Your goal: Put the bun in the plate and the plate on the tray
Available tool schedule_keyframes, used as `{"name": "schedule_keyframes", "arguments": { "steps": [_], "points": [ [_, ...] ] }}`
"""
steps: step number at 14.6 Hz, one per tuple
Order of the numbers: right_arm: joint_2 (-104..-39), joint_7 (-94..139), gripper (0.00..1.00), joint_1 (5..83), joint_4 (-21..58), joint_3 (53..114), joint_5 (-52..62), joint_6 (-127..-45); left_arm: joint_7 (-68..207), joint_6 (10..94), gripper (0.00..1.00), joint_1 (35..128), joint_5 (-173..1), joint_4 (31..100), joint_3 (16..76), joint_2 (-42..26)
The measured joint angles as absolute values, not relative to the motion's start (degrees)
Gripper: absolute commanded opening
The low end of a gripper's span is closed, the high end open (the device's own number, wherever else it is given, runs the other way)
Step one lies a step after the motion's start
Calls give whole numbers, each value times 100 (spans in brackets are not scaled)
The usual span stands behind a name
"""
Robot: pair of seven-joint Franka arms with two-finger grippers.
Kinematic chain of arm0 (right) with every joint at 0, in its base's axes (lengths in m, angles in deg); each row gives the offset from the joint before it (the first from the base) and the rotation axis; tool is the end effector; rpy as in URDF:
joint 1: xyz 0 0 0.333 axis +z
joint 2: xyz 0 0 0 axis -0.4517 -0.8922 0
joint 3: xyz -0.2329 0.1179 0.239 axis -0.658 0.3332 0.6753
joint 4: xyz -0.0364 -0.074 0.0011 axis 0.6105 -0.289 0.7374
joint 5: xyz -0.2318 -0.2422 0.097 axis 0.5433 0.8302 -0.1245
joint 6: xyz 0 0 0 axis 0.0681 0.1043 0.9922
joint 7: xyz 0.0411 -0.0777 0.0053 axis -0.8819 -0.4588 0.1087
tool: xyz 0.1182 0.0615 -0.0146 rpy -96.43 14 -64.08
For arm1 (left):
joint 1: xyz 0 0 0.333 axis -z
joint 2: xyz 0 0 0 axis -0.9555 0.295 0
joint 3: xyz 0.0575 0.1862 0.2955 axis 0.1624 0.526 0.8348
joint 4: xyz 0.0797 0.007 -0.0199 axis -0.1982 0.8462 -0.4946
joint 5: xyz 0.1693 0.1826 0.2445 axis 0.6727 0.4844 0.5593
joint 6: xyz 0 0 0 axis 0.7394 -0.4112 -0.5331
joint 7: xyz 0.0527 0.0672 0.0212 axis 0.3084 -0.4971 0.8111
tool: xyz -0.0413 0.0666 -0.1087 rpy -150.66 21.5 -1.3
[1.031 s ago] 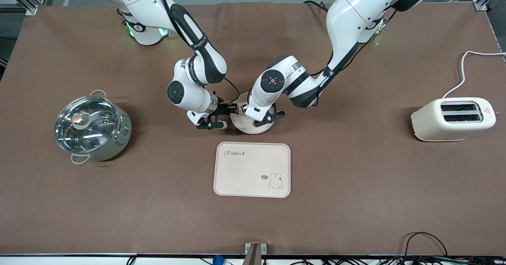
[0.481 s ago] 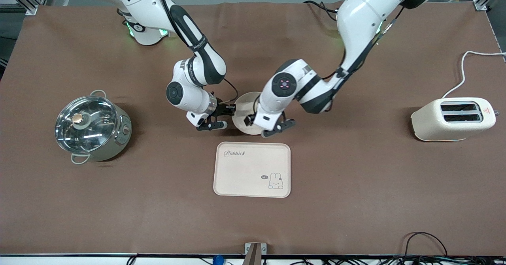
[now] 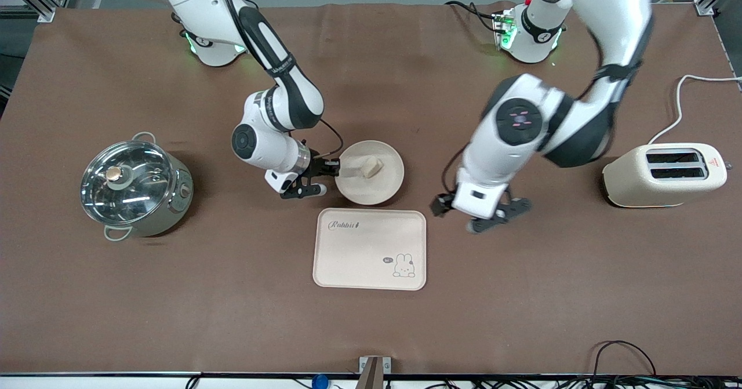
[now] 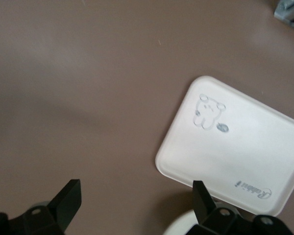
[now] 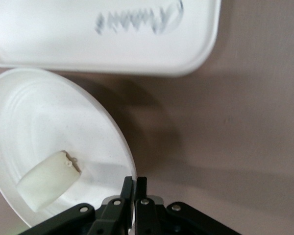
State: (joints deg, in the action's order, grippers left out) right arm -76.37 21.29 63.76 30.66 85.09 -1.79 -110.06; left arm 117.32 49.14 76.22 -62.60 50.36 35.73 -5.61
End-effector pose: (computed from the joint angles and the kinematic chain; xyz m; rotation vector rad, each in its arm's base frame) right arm 0.5059 0.3496 0.2650 -2.6945 -0.0779 0.1656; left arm 0.6126 -0.2805 0.4557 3.0268 0.5570 0.1214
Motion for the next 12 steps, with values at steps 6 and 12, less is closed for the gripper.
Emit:
{"name": "schedule_keyframes", "arguments": {
  "steps": [6, 12],
  "points": [
    [-8495, 2006, 0, 5868, 1088, 8181, 292, -9397, 9250, 4003, 100, 6356, -6249, 4812, 3579, -1452],
    [-10054, 1406, 0, 5284, -1145, 8167, 306, -8804, 8132, 3088, 100, 5992, -6339, 4800, 3570, -2281]
  ]
}}
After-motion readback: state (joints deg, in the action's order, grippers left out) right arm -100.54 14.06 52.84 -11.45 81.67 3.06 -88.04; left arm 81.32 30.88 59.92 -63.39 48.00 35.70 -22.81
